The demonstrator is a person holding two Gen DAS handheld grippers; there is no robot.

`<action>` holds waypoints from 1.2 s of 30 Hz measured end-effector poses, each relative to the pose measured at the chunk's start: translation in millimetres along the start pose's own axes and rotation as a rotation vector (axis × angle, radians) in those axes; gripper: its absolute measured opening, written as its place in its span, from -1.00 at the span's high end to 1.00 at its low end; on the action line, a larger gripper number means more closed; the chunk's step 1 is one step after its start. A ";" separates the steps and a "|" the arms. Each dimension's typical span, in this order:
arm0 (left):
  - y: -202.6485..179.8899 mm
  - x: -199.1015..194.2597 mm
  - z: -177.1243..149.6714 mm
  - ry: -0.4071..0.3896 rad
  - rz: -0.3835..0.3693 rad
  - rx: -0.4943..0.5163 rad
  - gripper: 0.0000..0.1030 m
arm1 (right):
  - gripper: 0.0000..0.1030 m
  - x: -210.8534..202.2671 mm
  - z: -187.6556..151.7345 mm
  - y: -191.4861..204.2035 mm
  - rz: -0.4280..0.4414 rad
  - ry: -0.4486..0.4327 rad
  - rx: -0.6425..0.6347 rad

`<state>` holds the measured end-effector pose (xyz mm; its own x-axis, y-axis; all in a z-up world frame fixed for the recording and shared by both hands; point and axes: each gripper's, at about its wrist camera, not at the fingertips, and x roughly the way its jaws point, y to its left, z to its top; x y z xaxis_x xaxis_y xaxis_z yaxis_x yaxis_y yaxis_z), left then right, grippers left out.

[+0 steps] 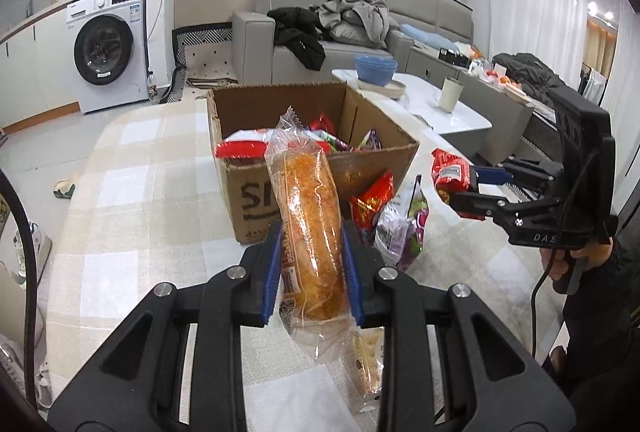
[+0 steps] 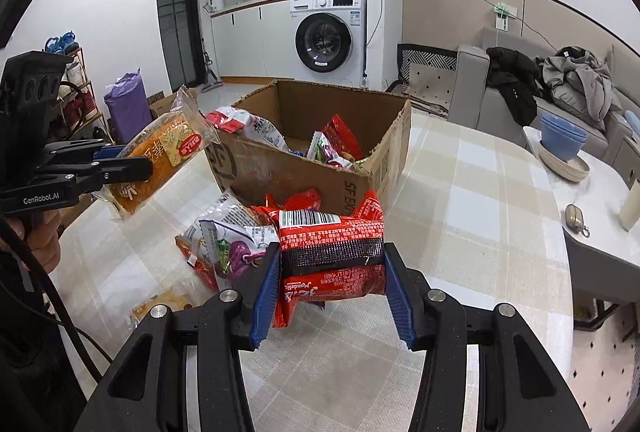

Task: Organize snacks
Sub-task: 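Lift the bread pack with the left tool while the right tool carries the red bag over the box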

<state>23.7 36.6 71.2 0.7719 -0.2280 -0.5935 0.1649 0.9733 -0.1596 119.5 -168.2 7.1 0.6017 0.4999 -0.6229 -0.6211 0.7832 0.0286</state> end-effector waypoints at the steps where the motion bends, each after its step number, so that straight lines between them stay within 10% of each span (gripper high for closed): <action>1: -0.8 -2.9 0.5 -0.005 0.000 -0.001 0.53 | 0.04 -0.3 2.4 -1.2 0.002 -0.009 0.003; 36: 23.7 -13.2 97.5 -0.180 0.076 -0.037 0.52 | 0.04 10.9 65.6 14.9 0.020 -0.217 0.085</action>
<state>77.3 65.2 152.1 0.8792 -0.1423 -0.4547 0.0818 0.9853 -0.1501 149.7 -126.8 52.0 0.6893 0.5764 -0.4389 -0.5951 0.7960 0.1108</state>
